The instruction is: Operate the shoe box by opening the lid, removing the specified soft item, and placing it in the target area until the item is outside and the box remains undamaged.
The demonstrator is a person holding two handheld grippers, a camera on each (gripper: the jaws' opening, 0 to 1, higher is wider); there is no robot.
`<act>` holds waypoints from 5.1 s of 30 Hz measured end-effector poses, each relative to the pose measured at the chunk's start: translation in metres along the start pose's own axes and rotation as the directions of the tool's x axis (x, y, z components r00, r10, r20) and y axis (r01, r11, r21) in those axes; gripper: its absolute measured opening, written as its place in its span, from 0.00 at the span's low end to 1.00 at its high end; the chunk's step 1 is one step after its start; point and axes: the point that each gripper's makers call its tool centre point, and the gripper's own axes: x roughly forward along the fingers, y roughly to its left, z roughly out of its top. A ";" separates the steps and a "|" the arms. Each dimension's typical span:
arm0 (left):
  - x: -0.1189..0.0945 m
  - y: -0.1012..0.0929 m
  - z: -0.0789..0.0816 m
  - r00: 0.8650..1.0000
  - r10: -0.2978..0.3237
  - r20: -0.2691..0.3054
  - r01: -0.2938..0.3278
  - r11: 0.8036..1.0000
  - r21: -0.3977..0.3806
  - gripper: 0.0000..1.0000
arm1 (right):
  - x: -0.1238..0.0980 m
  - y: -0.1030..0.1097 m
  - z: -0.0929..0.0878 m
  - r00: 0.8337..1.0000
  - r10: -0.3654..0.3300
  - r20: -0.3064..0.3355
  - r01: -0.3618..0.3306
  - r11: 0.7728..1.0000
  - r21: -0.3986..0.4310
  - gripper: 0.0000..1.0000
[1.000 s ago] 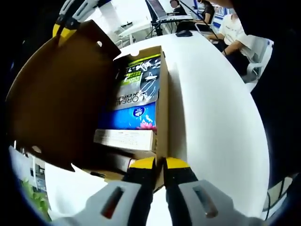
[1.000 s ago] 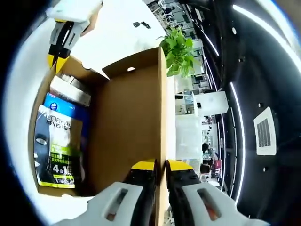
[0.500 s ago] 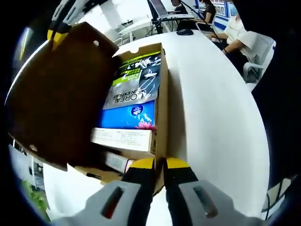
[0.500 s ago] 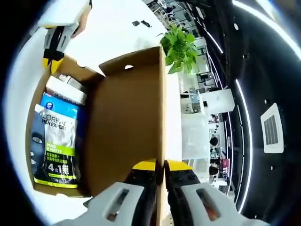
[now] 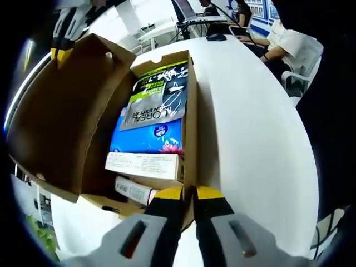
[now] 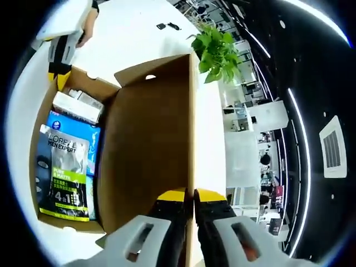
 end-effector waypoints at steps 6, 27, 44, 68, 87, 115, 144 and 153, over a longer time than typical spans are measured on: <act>0.000 0.000 0.000 1.000 0.000 0.001 0.000 1.000 0.000 0.06 | 0.006 -0.001 -0.002 0.999 0.038 0.003 -0.038 0.999 0.015 0.03; 0.000 -0.002 0.001 1.000 0.004 -0.003 -0.004 1.000 -0.012 0.06 | 0.050 -0.002 -0.017 0.961 0.275 -0.023 -0.272 0.959 0.076 0.03; -0.002 -0.006 0.002 1.000 -0.004 -0.007 0.004 1.000 -0.011 0.05 | 0.075 0.005 -0.022 0.913 0.407 -0.020 -0.403 0.908 0.113 0.03; -0.002 -0.008 0.001 1.000 -0.002 -0.020 0.002 1.000 -0.013 0.06 | 0.104 0.025 -0.030 0.868 0.497 -0.020 -0.487 0.858 0.162 0.05; -0.002 -0.007 0.001 1.000 -0.017 -0.005 0.017 1.000 -0.006 0.05 | 0.127 0.042 -0.037 0.855 0.517 -0.046 -0.503 0.847 0.174 0.09; -0.001 -0.004 0.002 1.000 -0.017 -0.011 0.017 1.000 0.007 0.05 | 0.146 0.051 -0.043 0.858 0.507 -0.085 -0.489 0.855 0.175 0.13; -0.003 -0.007 0.003 1.000 -0.018 -0.026 0.018 1.000 0.005 0.05 | 0.138 0.043 -0.044 0.881 0.461 -0.105 -0.441 0.882 0.167 0.20; -0.003 -0.003 0.003 0.999 -0.017 -0.031 0.017 1.000 0.004 0.05 | 0.137 0.044 -0.044 0.880 0.463 -0.105 -0.443 0.881 0.167 0.20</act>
